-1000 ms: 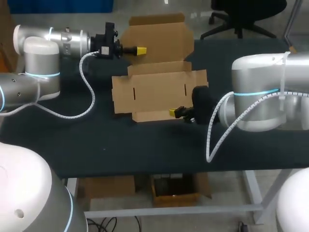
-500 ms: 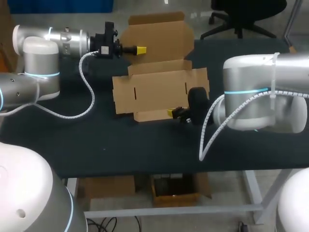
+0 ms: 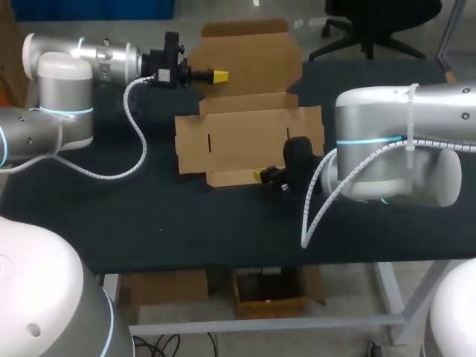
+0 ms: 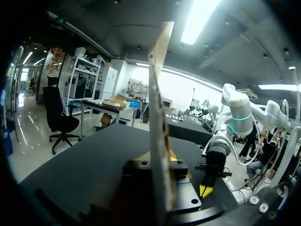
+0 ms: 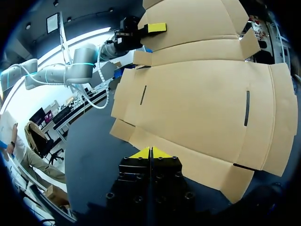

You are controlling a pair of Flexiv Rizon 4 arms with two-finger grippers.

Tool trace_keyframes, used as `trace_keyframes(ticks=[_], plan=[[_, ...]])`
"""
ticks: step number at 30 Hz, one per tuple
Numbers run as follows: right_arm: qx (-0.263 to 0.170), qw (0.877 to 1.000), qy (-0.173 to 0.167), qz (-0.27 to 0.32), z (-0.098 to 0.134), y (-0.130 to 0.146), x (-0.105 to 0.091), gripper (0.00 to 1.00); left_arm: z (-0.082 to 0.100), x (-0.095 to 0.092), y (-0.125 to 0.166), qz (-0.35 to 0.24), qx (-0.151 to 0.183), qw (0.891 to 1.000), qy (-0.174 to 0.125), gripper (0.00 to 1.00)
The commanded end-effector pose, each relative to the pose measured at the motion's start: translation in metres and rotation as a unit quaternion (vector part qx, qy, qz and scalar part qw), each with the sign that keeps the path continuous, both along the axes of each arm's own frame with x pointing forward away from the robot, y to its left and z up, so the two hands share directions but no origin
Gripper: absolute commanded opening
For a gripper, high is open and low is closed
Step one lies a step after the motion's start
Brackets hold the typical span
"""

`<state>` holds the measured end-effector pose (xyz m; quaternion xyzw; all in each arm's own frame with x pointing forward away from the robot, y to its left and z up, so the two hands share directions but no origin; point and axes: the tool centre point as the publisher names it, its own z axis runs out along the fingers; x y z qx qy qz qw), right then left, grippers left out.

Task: Assemble the packaging by folding the flat box into shape, placing the metal phone stand inside, and closing the box properly

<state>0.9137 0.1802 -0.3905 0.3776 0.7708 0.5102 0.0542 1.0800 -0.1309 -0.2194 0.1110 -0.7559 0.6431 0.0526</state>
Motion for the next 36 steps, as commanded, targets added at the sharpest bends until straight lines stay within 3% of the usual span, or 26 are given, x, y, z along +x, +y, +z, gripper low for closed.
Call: trace_keyframes(ticks=[1,8,36], plan=[[-0.015,1.000,0.001,-0.011,-0.007,0.010,0.001,0.00,-0.001,0.005,-0.001,-0.008,0.000,1.000,0.002,0.00],[-0.031,0.999,0.005,-0.032,-0.017,0.014,0.007,0.00,-0.001,0.005,-0.001,-0.012,-0.002,1.000,0.005,0.00],[-0.021,0.998,0.002,-0.053,-0.035,0.009,0.013,0.00,-0.001,0.005,-0.001,-0.012,-0.002,1.000,0.005,0.00]])
